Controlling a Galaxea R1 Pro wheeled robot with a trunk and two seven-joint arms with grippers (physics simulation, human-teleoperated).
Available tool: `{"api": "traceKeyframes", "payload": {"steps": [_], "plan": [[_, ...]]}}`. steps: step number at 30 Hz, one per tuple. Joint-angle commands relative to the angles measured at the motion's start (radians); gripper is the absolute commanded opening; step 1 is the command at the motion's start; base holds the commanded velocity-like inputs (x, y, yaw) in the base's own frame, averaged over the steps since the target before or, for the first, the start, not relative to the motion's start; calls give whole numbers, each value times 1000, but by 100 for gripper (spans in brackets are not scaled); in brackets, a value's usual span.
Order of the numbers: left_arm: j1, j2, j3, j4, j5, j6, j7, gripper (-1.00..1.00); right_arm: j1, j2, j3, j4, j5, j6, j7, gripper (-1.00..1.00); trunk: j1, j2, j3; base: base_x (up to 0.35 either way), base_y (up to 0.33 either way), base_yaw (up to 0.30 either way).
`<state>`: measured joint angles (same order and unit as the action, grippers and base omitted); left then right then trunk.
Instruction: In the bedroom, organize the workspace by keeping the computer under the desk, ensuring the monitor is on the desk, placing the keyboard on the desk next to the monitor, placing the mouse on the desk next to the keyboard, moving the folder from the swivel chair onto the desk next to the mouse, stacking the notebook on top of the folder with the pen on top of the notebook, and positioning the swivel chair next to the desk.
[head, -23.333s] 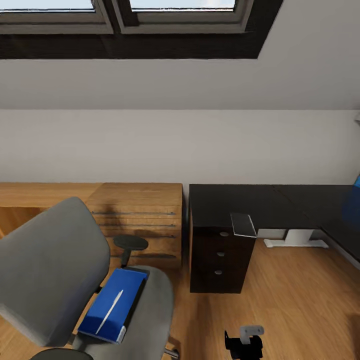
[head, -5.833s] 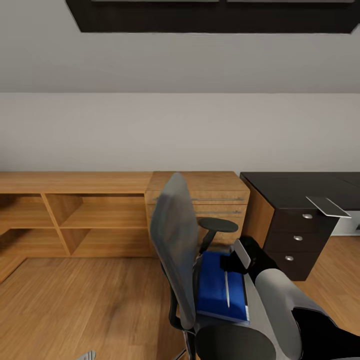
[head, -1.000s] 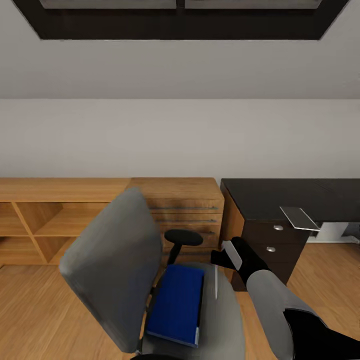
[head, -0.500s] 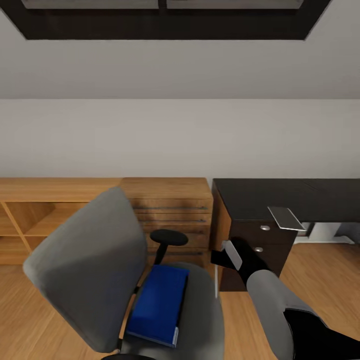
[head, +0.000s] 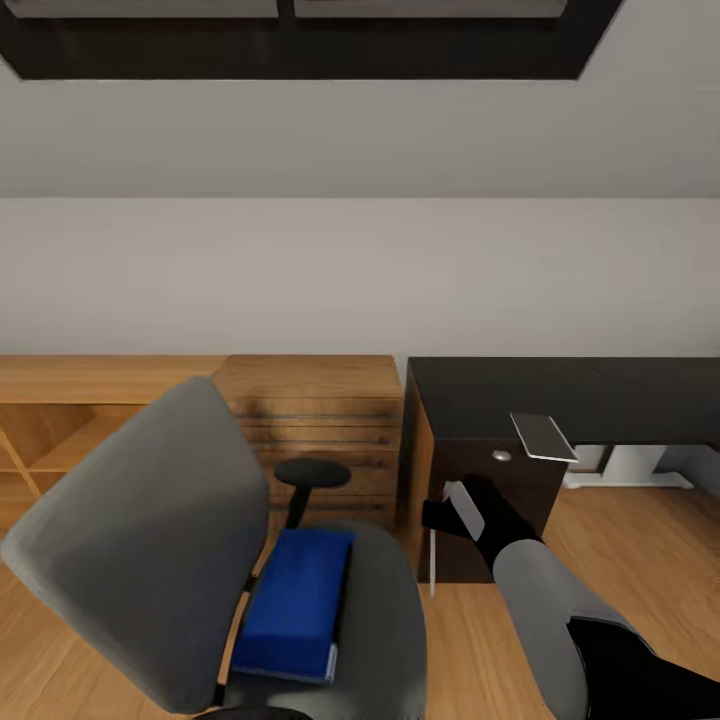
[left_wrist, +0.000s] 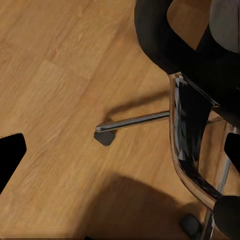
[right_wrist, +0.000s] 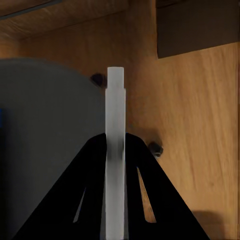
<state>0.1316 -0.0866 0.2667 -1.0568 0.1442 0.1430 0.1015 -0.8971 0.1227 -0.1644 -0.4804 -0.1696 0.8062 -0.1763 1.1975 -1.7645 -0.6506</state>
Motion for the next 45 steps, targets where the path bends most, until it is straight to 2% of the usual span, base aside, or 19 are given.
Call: {"api": "traceKeyframes", "payload": {"steps": [1, 25, 34, 36, 42, 45], "plan": [[0, -1, 0, -3, 12, 6, 1, 100, 0, 1, -4, -1, -11, 2, -9, -100, 0, 0, -1, 0, -287, 0], [0, -1, 0, -1, 12, 6, 1, 100, 0, -2, -4, -3, -11, 2, -9, -100, 0, 0, -1, 0, -317, 0], [0, -3, -4, 87, 12, 2, 0, 100, 0, -4, -4, -2, -8, 3, -9, -100, 0, 0, -1, 0, -321, 0], [0, -2, -3, 121, 12, -35, 0, 100, 0, -4, -4, -2, -8, 3, -9, -100, 0, 0, -1, 0, -314, 0], [0, 0, -5, 292, 7, -232, -1, 100, 1, -6, -4, -2, -1, -2, -9, -100, 0, 0, -1, 0, -227, 0], [0, 1, -6, 344, 7, -300, -3, 100, 1, -6, -4, 9, 0, -58, -10, -100, 0, 0, -1, 0, -41, 0]]}}
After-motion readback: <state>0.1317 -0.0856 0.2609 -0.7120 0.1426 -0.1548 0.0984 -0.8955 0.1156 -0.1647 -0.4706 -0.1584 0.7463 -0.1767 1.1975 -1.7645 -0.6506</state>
